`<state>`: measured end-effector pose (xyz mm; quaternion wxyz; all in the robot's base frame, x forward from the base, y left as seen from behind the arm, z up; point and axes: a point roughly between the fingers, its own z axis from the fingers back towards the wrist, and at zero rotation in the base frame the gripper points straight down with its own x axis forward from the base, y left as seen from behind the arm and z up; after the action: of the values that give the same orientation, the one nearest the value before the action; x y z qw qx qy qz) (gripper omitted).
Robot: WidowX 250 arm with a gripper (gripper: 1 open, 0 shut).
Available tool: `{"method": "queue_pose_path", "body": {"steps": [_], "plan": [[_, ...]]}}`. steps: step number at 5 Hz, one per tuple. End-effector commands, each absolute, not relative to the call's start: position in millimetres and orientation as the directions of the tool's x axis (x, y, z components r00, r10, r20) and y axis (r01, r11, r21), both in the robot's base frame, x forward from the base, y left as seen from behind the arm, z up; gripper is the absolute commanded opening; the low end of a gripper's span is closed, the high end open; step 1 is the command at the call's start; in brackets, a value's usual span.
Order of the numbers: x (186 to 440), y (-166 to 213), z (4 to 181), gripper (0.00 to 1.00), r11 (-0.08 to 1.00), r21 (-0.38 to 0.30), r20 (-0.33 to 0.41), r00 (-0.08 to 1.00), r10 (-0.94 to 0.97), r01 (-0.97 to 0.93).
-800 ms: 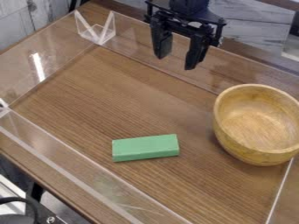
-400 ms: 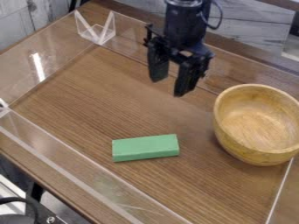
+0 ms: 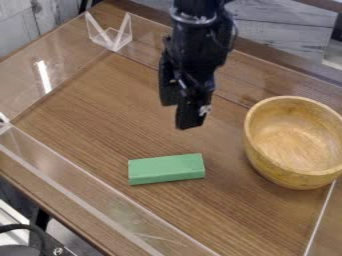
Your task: Put the green block in the brown bowl
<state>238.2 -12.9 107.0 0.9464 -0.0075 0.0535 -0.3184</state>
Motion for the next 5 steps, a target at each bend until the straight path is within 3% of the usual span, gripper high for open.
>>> {"method": "queue_pose_path", "body": {"steps": [1,4,5], "plan": [[237,-13,103.5,1.00,0.747,-0.001,-0.044,0.746,-0.664,0.665],[228,-17,54.5,1.00,0.633,0.019,-0.043,0.634,-0.772,0.774],[230,-16,47.1,1.00,0.634,0.026,-0.044,0.635,-0.771,0.773]]}}
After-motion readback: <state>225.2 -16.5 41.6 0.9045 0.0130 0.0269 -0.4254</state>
